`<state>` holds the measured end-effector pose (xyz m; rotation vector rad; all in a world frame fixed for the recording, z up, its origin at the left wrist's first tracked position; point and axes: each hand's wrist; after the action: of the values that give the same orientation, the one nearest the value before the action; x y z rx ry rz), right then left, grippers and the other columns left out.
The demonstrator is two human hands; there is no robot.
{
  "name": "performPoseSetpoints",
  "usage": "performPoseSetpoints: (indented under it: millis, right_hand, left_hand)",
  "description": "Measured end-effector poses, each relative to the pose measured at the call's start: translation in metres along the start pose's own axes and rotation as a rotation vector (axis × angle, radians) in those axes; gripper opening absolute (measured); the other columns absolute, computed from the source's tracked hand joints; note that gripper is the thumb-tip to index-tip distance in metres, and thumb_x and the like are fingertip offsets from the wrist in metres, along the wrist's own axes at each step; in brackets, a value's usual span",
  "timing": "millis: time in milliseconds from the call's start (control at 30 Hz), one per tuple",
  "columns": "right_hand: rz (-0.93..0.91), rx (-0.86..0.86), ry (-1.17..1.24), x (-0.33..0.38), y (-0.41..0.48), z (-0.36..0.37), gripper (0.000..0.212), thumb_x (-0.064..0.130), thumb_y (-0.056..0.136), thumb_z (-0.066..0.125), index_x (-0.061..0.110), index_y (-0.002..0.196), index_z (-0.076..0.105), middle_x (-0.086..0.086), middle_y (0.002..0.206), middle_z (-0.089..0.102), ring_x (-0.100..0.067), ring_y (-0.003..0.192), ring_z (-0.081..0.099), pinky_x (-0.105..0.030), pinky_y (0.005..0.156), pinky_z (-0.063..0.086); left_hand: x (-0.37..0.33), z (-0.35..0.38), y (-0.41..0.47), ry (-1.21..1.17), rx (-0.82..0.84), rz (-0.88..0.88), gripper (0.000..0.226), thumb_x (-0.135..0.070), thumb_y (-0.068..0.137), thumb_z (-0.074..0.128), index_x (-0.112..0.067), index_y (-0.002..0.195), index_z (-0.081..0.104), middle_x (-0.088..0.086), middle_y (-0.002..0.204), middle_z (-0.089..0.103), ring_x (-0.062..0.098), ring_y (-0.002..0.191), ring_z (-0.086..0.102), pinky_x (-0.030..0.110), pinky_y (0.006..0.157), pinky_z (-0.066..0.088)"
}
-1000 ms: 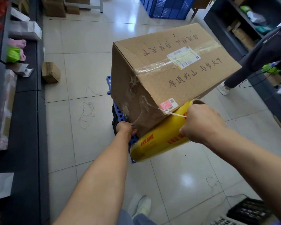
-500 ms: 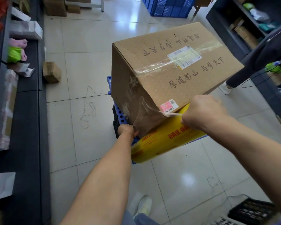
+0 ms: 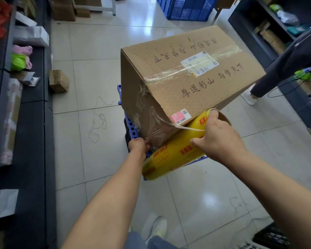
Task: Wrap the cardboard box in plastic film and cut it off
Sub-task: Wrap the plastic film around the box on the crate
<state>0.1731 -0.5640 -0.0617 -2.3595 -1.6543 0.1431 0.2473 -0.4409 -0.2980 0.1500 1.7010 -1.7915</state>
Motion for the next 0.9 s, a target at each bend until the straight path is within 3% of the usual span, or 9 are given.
performPoseSetpoints:
  millis: [67,133,267,333,467,633,700,833,900]
  right_hand:
    - [-0.002,0.011,-0.015,0.001,0.001,-0.002,0.048,0.026,0.081,0.068,0.015,0.103,0.027,-0.011,0.103,0.062,-0.032,0.094,0.061,-0.041,0.078,0.048]
    - [-0.01,-0.001,-0.035,0.001,0.001,-0.002,0.047,0.026,0.081,0.069,0.014,0.101,0.028,-0.012,0.104,0.063,-0.033,0.096,0.061,-0.04,0.078,0.046]
    - [-0.019,-0.029,-0.033,0.003,0.001,-0.003,0.041,0.024,0.083,0.066,0.011,0.104,0.034,-0.012,0.106,0.063,-0.034,0.099,0.061,-0.039,0.08,0.047]
    - [-0.025,-0.031,-0.027,0.002,0.003,-0.003,0.042,0.022,0.084,0.065,0.007,0.113,0.037,-0.012,0.107,0.063,-0.033,0.101,0.06,-0.037,0.078,0.046]
    - [-0.091,-0.016,-0.015,-0.008,0.008,-0.002,0.043,0.023,0.085,0.065,0.006,0.114,0.038,-0.012,0.106,0.064,-0.032,0.1,0.061,-0.033,0.07,0.041]
    - [-0.176,-0.004,0.023,-0.021,0.013,0.0,0.04,0.022,0.086,0.064,0.008,0.115,0.039,-0.01,0.102,0.065,-0.03,0.095,0.062,-0.032,0.066,0.039]
    - [-0.207,-0.01,0.031,-0.025,0.014,0.002,0.04,0.022,0.086,0.063,0.008,0.115,0.04,-0.009,0.099,0.065,-0.03,0.093,0.062,-0.032,0.065,0.039]
    - [-0.252,-0.017,0.028,-0.027,0.016,0.003,0.043,0.022,0.085,0.064,0.006,0.116,0.039,-0.008,0.096,0.064,-0.029,0.092,0.062,-0.032,0.065,0.04]
    - [-0.253,-0.008,0.033,-0.027,0.018,0.004,0.042,0.022,0.085,0.064,0.006,0.115,0.039,-0.008,0.095,0.063,-0.03,0.092,0.062,-0.033,0.066,0.042]
  left_hand:
    - [0.001,-0.003,-0.005,0.091,-0.015,0.022,0.016,0.006,0.089,0.049,-0.007,0.082,0.057,0.015,0.096,0.061,0.019,0.063,0.054,0.026,0.057,0.05]
    - [-0.001,0.0,-0.011,0.135,-0.045,0.034,0.017,0.007,0.082,0.06,-0.009,0.078,0.062,0.02,0.106,0.065,0.027,0.074,0.06,0.035,0.077,0.055]
    - [-0.009,0.013,-0.031,0.166,-0.053,0.038,0.033,-0.003,0.088,0.051,-0.002,0.12,0.055,0.023,0.122,0.059,0.037,0.115,0.057,0.043,0.096,0.047]
    - [-0.011,0.016,-0.034,0.17,-0.022,0.051,0.035,-0.005,0.091,0.045,-0.001,0.125,0.051,0.021,0.12,0.06,0.034,0.109,0.06,0.038,0.089,0.052]
    - [-0.008,0.02,-0.047,0.103,-0.031,0.116,0.027,0.001,0.093,0.043,0.002,0.116,0.057,0.014,0.093,0.062,0.02,0.064,0.055,0.015,0.039,0.045]
    - [0.008,0.021,-0.05,-0.055,-0.097,0.176,0.028,0.002,0.094,0.047,0.002,0.12,0.058,0.014,0.088,0.061,0.02,0.059,0.056,0.015,0.034,0.043]
    - [0.016,0.018,-0.05,-0.098,-0.108,0.183,0.031,0.004,0.093,0.047,-0.002,0.122,0.056,0.016,0.098,0.062,0.023,0.068,0.061,0.019,0.042,0.05]
    - [0.025,0.022,-0.046,-0.079,-0.122,0.21,0.033,0.001,0.094,0.046,-0.007,0.125,0.052,0.021,0.122,0.059,0.04,0.112,0.058,0.042,0.084,0.053]
    - [0.026,0.026,-0.043,-0.048,-0.14,0.228,0.031,-0.001,0.093,0.048,-0.012,0.122,0.049,0.018,0.121,0.058,0.036,0.109,0.059,0.041,0.083,0.052]
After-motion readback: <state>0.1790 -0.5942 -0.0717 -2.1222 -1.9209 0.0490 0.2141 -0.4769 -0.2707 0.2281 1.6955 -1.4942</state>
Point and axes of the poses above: each hand's wrist, its own y-axis towards the middle knuckle, its own z-axis out of the palm, x = y × z
